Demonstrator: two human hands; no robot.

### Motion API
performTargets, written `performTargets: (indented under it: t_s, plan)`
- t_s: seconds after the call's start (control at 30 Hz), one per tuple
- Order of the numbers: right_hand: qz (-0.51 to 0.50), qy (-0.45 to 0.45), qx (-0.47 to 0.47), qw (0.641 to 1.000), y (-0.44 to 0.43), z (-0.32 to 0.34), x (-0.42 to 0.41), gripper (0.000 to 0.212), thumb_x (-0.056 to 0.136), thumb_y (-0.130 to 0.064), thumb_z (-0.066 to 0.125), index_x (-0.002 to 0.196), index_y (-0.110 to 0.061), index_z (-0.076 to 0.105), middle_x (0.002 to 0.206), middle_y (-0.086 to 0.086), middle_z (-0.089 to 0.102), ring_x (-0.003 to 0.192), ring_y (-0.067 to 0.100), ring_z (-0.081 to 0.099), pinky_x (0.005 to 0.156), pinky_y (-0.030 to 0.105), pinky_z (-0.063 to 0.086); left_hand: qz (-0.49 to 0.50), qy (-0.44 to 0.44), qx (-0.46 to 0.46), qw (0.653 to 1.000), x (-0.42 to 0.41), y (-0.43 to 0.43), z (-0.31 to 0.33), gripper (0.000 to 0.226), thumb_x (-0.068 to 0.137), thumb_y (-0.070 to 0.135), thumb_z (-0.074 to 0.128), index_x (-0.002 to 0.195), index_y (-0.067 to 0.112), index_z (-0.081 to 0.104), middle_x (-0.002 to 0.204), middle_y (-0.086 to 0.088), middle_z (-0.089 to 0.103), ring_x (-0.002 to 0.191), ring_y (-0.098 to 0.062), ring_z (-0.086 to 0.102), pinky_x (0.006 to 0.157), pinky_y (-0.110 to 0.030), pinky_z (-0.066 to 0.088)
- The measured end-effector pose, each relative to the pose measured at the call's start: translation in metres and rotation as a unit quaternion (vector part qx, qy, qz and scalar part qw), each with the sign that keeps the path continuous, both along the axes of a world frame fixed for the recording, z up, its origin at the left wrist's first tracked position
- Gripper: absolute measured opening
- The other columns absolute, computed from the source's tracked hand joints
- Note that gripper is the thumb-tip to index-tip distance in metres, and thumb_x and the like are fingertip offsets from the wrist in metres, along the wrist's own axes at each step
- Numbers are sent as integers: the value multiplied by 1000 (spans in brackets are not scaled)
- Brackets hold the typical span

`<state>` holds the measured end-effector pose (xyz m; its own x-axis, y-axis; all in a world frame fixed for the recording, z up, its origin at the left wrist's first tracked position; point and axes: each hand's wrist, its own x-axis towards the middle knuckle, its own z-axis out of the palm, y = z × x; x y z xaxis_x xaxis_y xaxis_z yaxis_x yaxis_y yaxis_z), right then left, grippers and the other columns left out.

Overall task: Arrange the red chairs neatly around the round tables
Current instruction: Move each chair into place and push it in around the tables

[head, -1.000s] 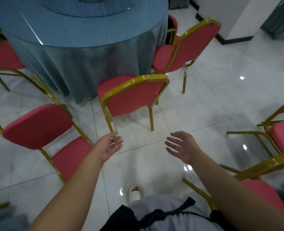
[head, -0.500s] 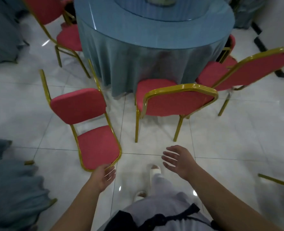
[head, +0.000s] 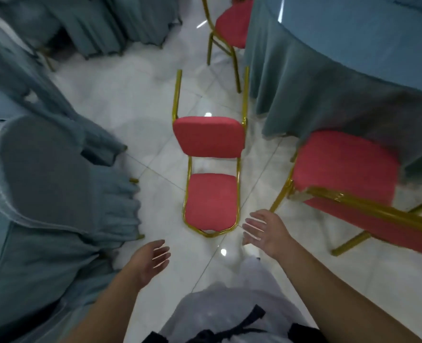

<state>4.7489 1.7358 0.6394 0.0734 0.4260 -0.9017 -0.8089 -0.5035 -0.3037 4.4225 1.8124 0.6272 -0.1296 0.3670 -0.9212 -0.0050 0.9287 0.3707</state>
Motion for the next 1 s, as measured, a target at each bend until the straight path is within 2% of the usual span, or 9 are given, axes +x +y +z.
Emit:
performTargets:
  t_s: [0.2, 0.43, 0.53, 0.63, 0.77, 0.87, 0.9, 0.93, 1.0]
  plan:
    - [83, -6, -68, 994, 44, -43, 13, 18, 91, -24, 59, 100, -9, 62, 98, 10, 64, 87, 27, 65, 77, 38, 54, 63, -6, -39, 997, 2, -9, -7, 20, 92, 17, 65, 110, 9, 69, 98, -11, 70, 86, -26, 68, 71, -35, 55]
    - [144, -50, -145, 978, 76, -108, 31, 18, 92, -24, 61, 99, -8, 63, 101, 11, 64, 89, 28, 66, 89, 44, 52, 86, 1, -101, 991, 3, 8, -80, 20, 92, 16, 64, 110, 7, 67, 102, -15, 69, 90, -29, 68, 72, -37, 55]
    - [159, -96, -179, 966, 94, -166, 32, 19, 93, -24, 62, 102, -7, 65, 107, 14, 63, 92, 31, 65, 86, 44, 54, 54, 8, -128, 990, 5, 35, -151, 20, 94, 17, 63, 109, 5, 67, 101, -16, 68, 89, -30, 67, 72, -37, 55]
    - [178, -132, -200, 954, 122, -246, 27, 30, 93, -24, 66, 117, -7, 64, 118, 15, 61, 100, 32, 64, 86, 43, 54, -2, 33, -134, 990, 6, 77, -246, 17, 95, 18, 62, 105, 6, 65, 95, -13, 68, 83, -26, 65, 71, -35, 54]
    - [256, -185, -224, 922, 162, -380, 13, 48, 90, -35, 71, 129, -12, 56, 129, 19, 56, 116, 34, 58, 94, 45, 52, -47, 91, -118, 988, -5, 137, -393, 28, 94, 26, 64, 118, 12, 61, 101, -9, 59, 95, -24, 55, 85, -39, 46]
    - [287, -210, -232, 905, 189, -485, 2, 58, 87, -50, 70, 128, -13, 51, 139, 16, 50, 120, 31, 51, 94, 46, 48, -60, 117, -90, 987, -11, 173, -497, 52, 92, 41, 65, 136, 16, 50, 93, -4, 54, 81, -20, 54, 71, -32, 45]
    - [289, -207, -239, 904, 194, -519, 1, 74, 85, -55, 69, 139, -12, 45, 144, 11, 46, 124, 30, 47, 99, 49, 44, -62, 128, -79, 987, -13, 182, -529, 65, 90, 47, 66, 144, 18, 42, 104, -5, 55, 88, -23, 55, 69, -32, 45]
    - [289, -201, -247, 903, 199, -551, 0, 86, 83, -59, 69, 149, -16, 37, 151, 9, 40, 132, 30, 41, 107, 52, 38, -66, 140, -67, 986, -15, 191, -561, 76, 88, 52, 66, 150, 21, 33, 122, -7, 53, 103, -27, 54, 76, -35, 49]
    - [286, -184, -247, 907, 204, -607, 2, 96, 81, -65, 67, 157, -24, 25, 161, 5, 29, 145, 28, 29, 115, 54, 23, -93, 163, -50, 981, -22, 205, -619, 85, 86, 58, 65, 153, 21, 29, 146, -9, 42, 128, -32, 45, 103, -46, 43]
